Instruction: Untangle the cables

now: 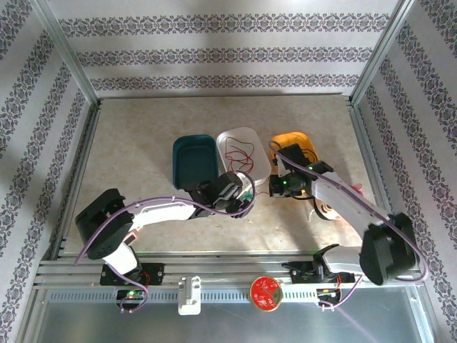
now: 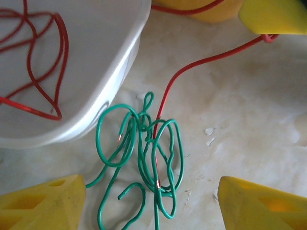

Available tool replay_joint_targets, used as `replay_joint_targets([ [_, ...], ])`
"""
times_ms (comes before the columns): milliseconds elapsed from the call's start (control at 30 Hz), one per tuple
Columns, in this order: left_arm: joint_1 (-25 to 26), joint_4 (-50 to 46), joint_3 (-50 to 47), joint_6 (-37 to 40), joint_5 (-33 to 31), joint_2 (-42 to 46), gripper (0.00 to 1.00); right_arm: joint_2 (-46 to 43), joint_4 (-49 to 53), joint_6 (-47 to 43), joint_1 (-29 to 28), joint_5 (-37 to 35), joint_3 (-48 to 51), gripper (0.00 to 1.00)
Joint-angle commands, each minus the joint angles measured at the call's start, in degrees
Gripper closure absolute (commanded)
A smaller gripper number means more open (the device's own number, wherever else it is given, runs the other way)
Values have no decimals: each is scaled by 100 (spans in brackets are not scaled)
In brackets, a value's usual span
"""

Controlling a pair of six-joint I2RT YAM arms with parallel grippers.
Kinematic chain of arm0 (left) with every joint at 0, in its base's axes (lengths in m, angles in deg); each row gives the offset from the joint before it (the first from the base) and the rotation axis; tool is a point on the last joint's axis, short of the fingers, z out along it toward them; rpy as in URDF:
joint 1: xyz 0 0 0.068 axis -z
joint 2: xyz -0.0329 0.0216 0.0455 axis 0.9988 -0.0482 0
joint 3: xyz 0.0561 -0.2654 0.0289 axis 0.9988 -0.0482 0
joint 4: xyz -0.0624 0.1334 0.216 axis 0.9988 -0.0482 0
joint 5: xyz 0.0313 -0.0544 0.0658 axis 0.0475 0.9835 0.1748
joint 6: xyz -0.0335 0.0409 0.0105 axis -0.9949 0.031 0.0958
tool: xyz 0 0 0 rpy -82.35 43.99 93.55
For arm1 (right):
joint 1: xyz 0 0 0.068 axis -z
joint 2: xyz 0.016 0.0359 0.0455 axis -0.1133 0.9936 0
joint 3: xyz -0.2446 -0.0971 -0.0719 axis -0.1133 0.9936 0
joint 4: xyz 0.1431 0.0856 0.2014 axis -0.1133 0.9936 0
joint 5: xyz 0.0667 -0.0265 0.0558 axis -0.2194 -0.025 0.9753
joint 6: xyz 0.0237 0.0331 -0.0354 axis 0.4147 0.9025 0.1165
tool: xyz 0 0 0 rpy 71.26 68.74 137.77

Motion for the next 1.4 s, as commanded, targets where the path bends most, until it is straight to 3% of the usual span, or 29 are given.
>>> replay_joint_targets([
  [0, 76, -260, 268, 236, 207, 250, 27, -296, -13, 155, 213, 957, 76, 98],
  [367, -58, 18, 807, 337, 1348, 264, 36, -169, -722, 901, 1012, 3118, -332, 98],
  [533, -255, 291, 1041, 167, 2267, 2, 38, 5, -917, 1226, 1068, 3675, -396, 98],
  [700, -432, 579, 1075, -58, 2739, -202, 38, 90, -1000, 1314, 1067, 3864, -423, 98],
  [900, -954, 1722, 662, -992, 3363, -238, 54, 20, -1138, 1399, 1073, 4049, -358, 98],
  [1200, -1005, 1966, 607, -1164, 3475, -422, 70, -76, -1781, 1944, 1118, 4355, -136, 99],
  [1267, -1005, 2061, 558, -1236, 3460, -457, 79, -78, -1947, 2096, 1152, 4411, -81, 99],
  [1367, -1013, 2276, 429, -1370, 3293, -446, 99, -60, -1988, 2136, 1191, 4445, -65, 99],
])
